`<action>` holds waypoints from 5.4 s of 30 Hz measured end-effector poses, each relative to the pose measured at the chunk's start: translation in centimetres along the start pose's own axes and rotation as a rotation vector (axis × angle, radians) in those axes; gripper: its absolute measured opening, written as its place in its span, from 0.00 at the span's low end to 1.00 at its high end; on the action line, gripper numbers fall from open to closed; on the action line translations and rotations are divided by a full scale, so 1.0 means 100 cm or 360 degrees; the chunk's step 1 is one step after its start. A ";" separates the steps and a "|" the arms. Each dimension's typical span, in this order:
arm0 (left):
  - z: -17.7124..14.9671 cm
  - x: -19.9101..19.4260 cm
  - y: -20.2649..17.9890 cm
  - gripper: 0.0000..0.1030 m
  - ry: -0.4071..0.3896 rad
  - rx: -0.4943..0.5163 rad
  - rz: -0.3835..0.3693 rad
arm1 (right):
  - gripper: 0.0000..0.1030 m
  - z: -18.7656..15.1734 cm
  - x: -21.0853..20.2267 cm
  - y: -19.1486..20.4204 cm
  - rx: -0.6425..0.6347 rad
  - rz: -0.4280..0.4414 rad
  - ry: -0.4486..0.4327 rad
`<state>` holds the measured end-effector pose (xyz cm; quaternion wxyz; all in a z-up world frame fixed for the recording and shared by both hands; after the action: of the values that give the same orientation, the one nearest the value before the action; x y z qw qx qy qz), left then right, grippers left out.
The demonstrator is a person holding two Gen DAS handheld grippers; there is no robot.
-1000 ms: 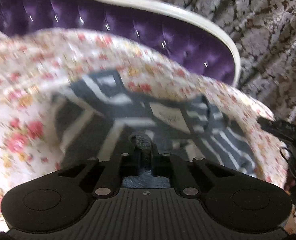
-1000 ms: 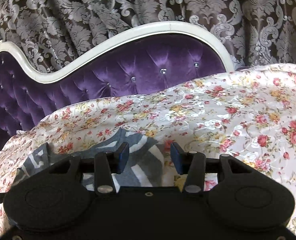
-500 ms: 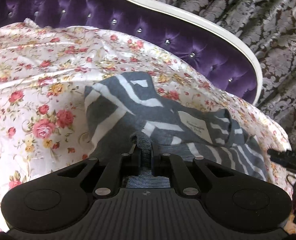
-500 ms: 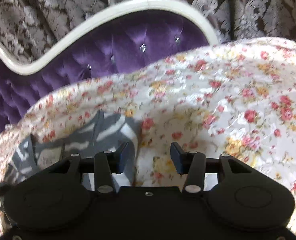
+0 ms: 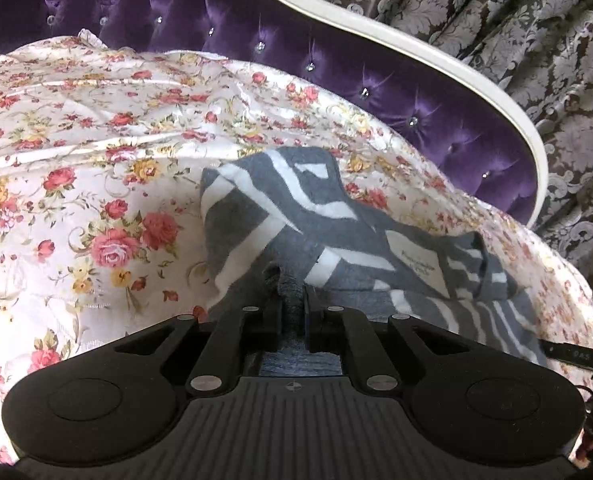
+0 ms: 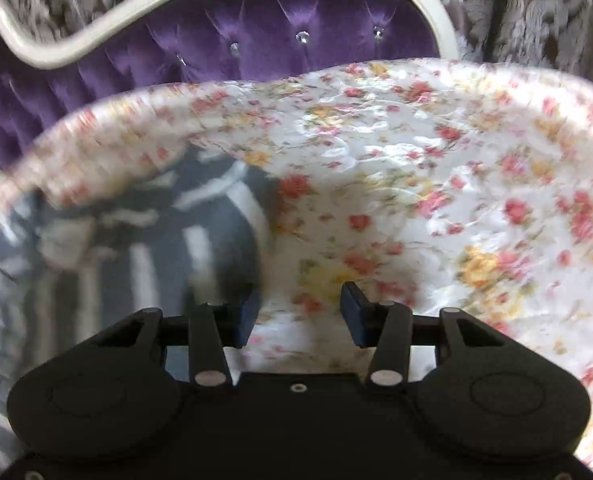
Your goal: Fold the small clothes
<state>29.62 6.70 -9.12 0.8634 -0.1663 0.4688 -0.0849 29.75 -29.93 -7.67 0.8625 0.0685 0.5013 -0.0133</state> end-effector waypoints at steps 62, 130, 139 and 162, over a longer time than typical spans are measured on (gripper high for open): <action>-0.138 -0.135 0.014 0.83 0.0119 0.0326 -0.0014 | 0.80 -0.110 -0.135 -0.001 0.0215 0.0606 -0.0227; -0.151 -0.162 0.008 0.08 0.0076 0.0207 -0.0411 | 0.13 -0.187 -0.183 0.006 0.0170 0.0896 -0.0052; -0.080 -0.165 -0.003 0.05 -0.0142 0.0150 -0.0458 | 0.13 -0.116 -0.180 0.002 0.0223 0.0957 -0.0293; 0.049 -0.027 0.013 0.05 -0.0155 -0.0077 -0.0306 | 0.13 0.019 -0.013 -0.003 0.0472 0.0790 -0.0197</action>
<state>32.22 9.73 -4.97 0.8688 -0.2351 0.4100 -0.1479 30.73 -30.55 -5.63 0.8489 0.3134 0.4082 0.1209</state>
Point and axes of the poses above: each gripper's, at about its wrist camera, not at the fingertips, and x roughly the way its jaws point, y to its left, z to its top, the point moved 2 cm from there along x, roughly the way its jaws point, and after that the axes turned 10 degrees about y, right-handed, at the moved point
